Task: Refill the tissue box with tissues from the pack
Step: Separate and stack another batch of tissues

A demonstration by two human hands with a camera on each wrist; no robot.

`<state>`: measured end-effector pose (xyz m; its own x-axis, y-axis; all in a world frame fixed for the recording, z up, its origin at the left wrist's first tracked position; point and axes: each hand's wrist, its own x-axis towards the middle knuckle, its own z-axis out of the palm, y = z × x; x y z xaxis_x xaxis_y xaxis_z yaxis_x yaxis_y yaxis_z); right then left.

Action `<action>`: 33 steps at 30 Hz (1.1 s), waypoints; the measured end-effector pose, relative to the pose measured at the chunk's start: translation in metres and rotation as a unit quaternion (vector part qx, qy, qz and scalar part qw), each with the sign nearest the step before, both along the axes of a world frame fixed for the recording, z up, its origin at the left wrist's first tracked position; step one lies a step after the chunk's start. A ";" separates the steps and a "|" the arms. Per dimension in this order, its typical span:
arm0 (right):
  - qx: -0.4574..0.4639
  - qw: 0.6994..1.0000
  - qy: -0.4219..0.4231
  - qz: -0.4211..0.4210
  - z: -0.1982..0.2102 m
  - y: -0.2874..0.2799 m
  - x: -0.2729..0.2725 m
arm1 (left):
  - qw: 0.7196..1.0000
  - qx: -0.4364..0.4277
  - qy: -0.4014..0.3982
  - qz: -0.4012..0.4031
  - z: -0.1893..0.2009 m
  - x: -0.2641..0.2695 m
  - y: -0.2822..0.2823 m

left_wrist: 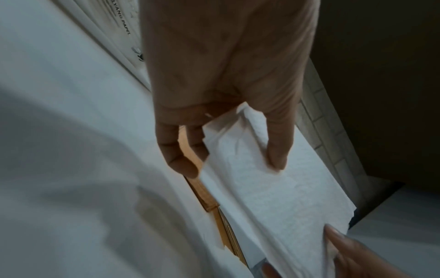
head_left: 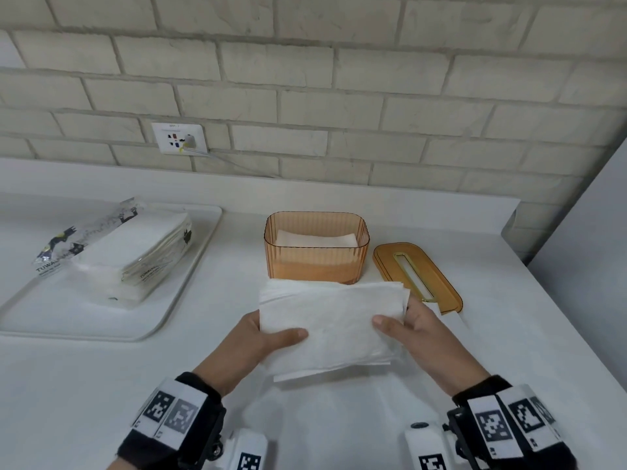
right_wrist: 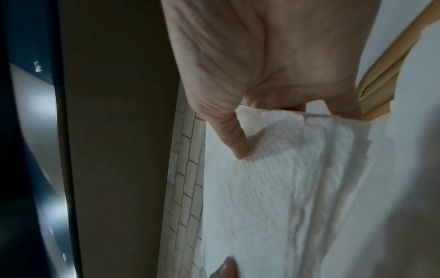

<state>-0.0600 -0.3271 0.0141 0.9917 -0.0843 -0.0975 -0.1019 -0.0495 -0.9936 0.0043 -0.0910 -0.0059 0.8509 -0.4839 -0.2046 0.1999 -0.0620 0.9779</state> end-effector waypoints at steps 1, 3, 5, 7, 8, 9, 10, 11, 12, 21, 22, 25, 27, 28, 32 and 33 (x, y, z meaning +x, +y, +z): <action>0.001 1.000 0.006 0.013 0.000 0.002 0.000 | 1.000 0.001 -0.004 -0.009 0.000 -0.002 -0.002; -0.016 0.999 0.010 0.028 0.000 0.005 0.001 | 1.000 0.010 -0.016 -0.012 0.002 -0.005 -0.006; -0.027 0.999 0.000 0.024 0.003 0.006 0.003 | 0.999 0.012 -0.038 0.013 0.004 -0.003 -0.007; -0.051 0.998 -0.019 0.016 0.005 0.001 0.007 | 0.997 -0.002 -0.056 0.060 0.005 0.002 -0.004; -0.067 0.997 -0.024 0.015 0.004 -0.001 0.008 | 0.995 -0.005 -0.063 0.079 0.006 0.004 -0.002; -0.078 0.996 -0.024 0.018 0.003 -0.003 0.009 | 0.994 -0.001 -0.069 0.087 0.006 0.005 -0.001; -0.089 0.996 -0.020 0.022 0.001 -0.003 0.009 | 0.994 0.013 -0.076 0.079 0.005 0.004 -0.001; -0.097 0.995 -0.017 0.025 -0.003 -0.002 0.009 | 0.994 0.032 -0.086 0.064 0.004 0.003 -0.001; -0.100 0.994 -0.017 0.027 -0.007 -0.001 0.009 | 0.992 0.052 -0.100 0.048 0.003 0.002 -0.001; -0.103 0.995 -0.014 0.001 -0.021 0.001 0.010 | 0.984 0.111 -0.136 -0.012 -0.016 0.003 0.010; -0.119 0.993 0.008 0.003 -0.027 0.002 0.010 | 0.983 0.132 -0.126 -0.023 -0.020 0.004 0.011; -0.154 0.988 0.025 -0.007 -0.034 0.008 0.013 | 0.981 0.156 -0.110 -0.018 -0.023 0.006 0.008; -0.161 0.987 0.001 -0.013 -0.030 0.011 0.016 | 0.981 0.145 -0.128 0.016 -0.019 0.006 0.005; -0.154 0.988 -0.014 -0.016 -0.028 0.011 0.017 | 0.980 0.135 -0.144 0.035 -0.016 0.005 0.004; -0.140 0.990 -0.020 0.001 -0.031 0.006 0.013 | 0.976 0.121 -0.182 0.017 -0.013 0.007 0.009; -0.151 0.989 -0.006 0.006 -0.036 0.005 0.012 | 0.974 0.134 -0.183 -0.006 -0.013 0.005 0.011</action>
